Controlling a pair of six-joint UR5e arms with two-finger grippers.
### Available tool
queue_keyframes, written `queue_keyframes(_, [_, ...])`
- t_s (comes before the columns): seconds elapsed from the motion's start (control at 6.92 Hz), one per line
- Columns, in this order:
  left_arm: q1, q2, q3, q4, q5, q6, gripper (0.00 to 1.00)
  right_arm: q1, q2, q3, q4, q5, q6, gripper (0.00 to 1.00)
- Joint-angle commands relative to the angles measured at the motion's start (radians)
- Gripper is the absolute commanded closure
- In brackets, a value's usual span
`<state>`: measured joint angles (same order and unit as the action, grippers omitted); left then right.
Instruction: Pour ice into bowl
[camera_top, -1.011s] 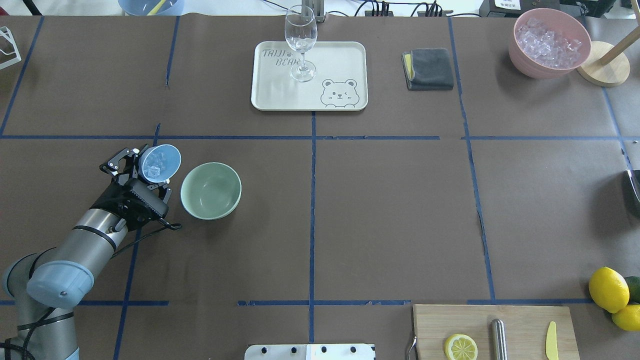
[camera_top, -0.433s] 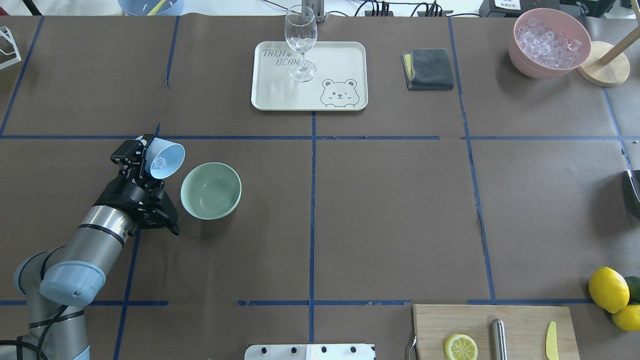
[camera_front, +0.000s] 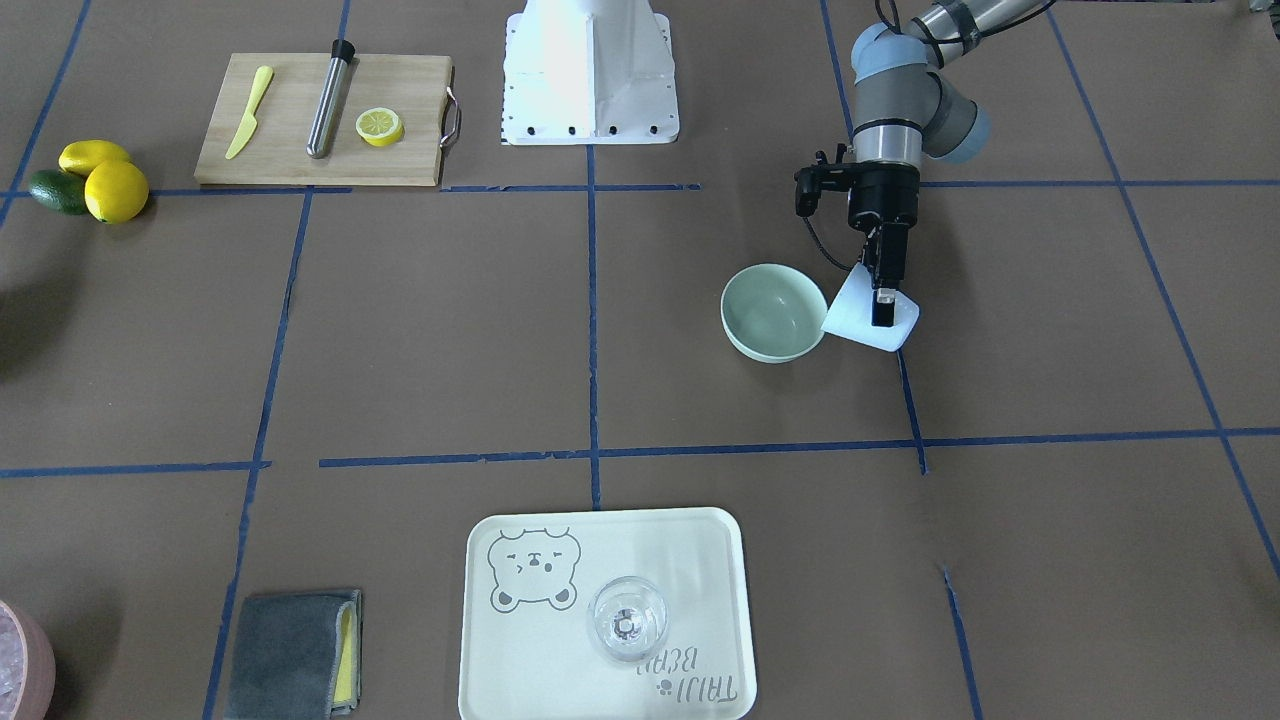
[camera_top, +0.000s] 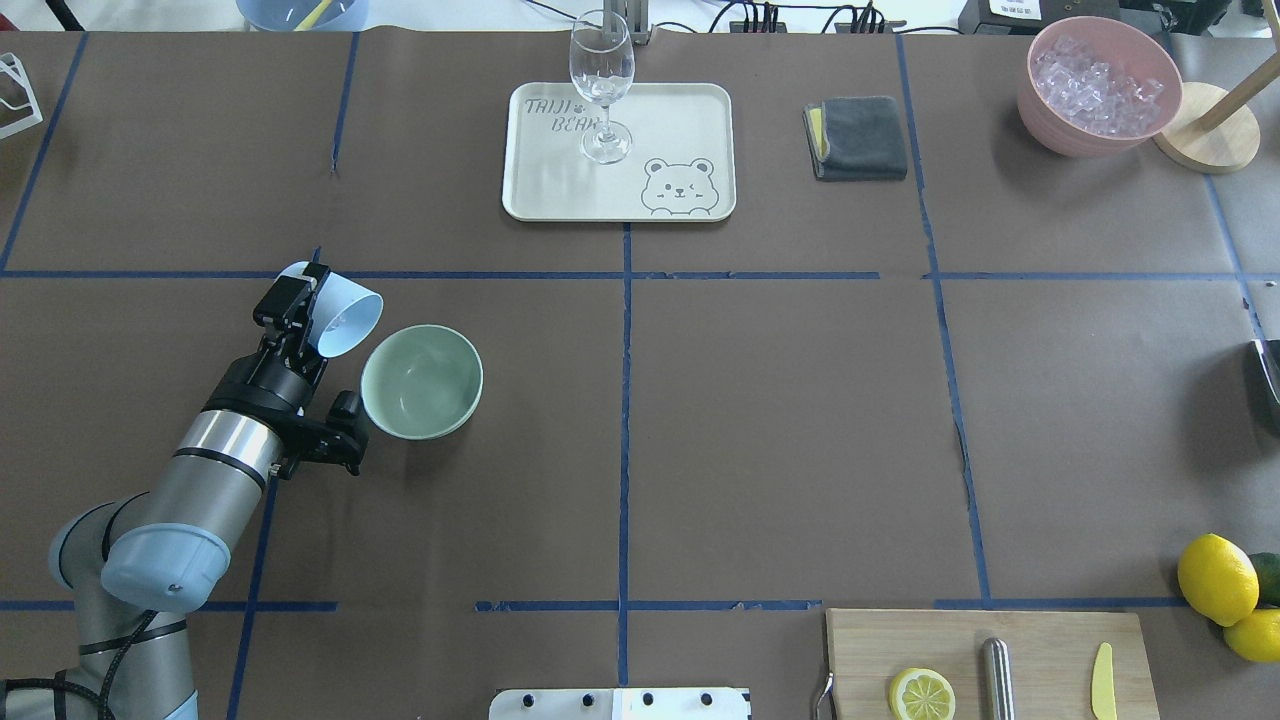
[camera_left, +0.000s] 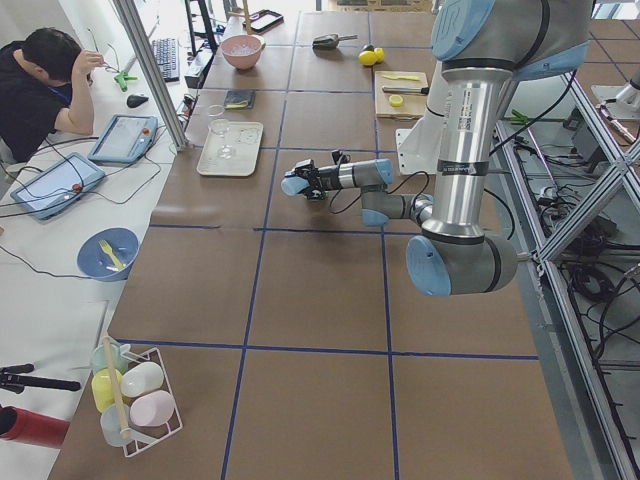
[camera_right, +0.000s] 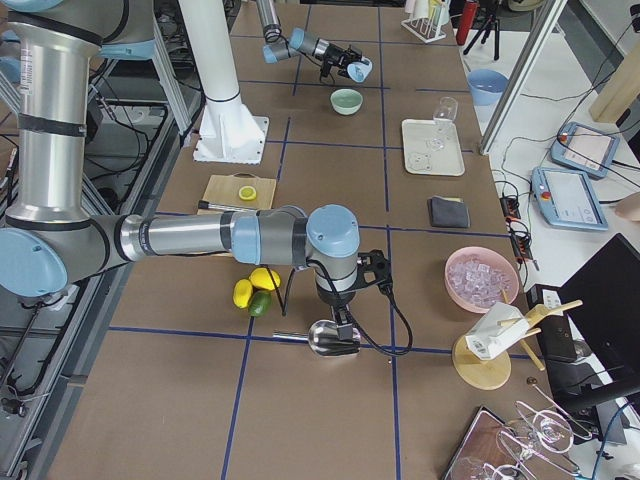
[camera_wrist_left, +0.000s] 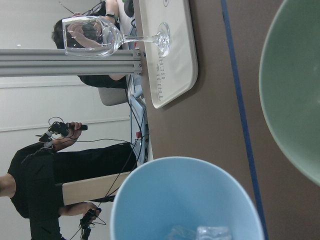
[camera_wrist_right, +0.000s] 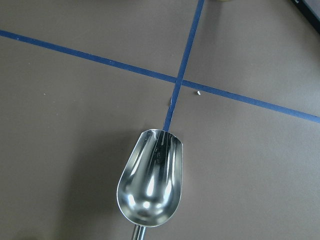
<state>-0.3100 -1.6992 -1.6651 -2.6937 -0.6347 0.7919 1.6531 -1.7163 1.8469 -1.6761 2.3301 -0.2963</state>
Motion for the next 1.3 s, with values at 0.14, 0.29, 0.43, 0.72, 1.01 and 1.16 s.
queue_keyframes(0.14, [0.023, -0.040, 0.024, 0.000, 0.024, 0.188, 1.00, 0.001, 0.001, 0.000, -0.001, 0.000, 0.000, 0.00])
queue_keyframes(0.29, [0.029, -0.043, 0.024, 0.000, 0.023, 0.258, 1.00, 0.002, 0.001, 0.000, -0.001, 0.000, 0.000, 0.00])
queue_keyframes(0.43, [0.029, -0.045, 0.024, -0.002, 0.023, 0.329, 1.00, 0.004, 0.001, 0.000, -0.002, 0.000, 0.000, 0.00])
queue_keyframes(0.72, [0.029, -0.045, 0.019, -0.003, 0.024, 0.456, 1.00, 0.004, 0.001, 0.000, -0.002, 0.000, 0.000, 0.00])
queue_keyframes(1.01, [0.032, -0.045, 0.018, -0.003, 0.050, 0.469, 1.00, 0.004, 0.000, 0.000, -0.002, 0.000, 0.000, 0.00])
queue_keyframes(1.16, [0.032, -0.045, 0.013, -0.003, 0.050, 0.474, 1.00, 0.004, 0.001, 0.000, -0.004, 0.000, 0.000, 0.00])
